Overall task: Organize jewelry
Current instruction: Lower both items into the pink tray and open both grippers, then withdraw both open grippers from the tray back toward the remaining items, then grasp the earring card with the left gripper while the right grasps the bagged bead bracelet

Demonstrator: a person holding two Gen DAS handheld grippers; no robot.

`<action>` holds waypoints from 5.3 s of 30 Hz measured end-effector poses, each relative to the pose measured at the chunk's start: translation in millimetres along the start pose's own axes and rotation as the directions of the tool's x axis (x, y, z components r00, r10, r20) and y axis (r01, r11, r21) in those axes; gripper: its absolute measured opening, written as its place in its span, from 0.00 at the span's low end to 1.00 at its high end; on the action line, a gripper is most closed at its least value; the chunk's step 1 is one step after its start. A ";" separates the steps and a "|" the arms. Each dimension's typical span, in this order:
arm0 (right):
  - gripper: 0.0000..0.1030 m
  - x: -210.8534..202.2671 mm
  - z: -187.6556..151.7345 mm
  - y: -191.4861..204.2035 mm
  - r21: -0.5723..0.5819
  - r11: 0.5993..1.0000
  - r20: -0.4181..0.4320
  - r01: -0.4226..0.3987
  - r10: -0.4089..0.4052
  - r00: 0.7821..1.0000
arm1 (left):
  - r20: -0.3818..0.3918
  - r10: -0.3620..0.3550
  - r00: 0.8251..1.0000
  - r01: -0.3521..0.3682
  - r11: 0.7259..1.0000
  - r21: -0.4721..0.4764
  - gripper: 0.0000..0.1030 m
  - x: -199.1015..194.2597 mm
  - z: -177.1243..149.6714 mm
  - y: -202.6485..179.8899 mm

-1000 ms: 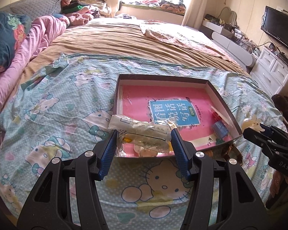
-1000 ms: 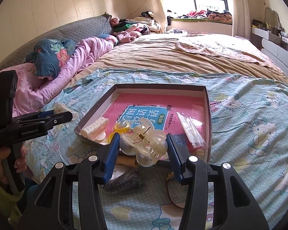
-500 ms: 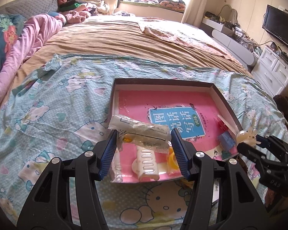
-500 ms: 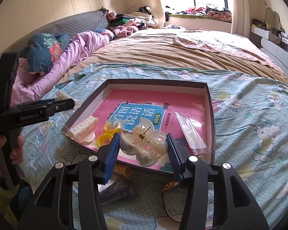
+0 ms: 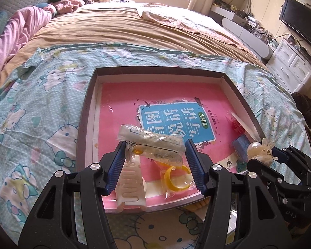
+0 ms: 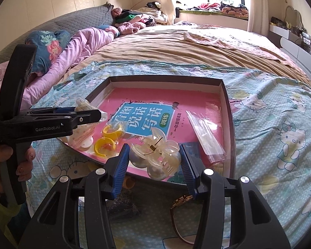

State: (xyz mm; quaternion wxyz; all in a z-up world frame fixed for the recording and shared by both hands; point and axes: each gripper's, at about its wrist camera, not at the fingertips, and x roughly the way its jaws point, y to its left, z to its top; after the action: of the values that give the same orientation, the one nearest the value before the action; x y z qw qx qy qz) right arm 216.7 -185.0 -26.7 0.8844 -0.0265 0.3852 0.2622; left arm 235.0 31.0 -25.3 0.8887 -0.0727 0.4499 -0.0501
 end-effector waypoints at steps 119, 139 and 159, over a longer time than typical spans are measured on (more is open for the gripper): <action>0.86 -97.9 -77.5 -3.5 0.037 0.997 0.033 0.071 -0.072 0.997 | 0.073 -0.022 0.997 0.021 1.000 0.022 0.90 -98.0 -96.7 -38.5; 0.86 -80.2 -111.7 1.0 0.045 0.999 -0.034 0.023 -0.021 0.999 | -0.025 -0.051 0.998 0.052 0.999 0.017 0.81 -45.0 -93.2 -68.0; 0.86 -27.9 -96.2 35.5 -0.043 0.996 -0.111 -0.073 0.068 0.991 | -0.065 -0.091 0.994 0.089 0.995 -0.042 0.12 -23.4 -79.5 -53.3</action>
State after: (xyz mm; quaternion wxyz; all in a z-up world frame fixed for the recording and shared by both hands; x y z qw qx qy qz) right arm 119.5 -190.7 -69.3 0.8512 -0.0480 0.4277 0.3006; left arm 155.8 -24.5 -44.0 0.8683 -0.1087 0.4766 -0.0837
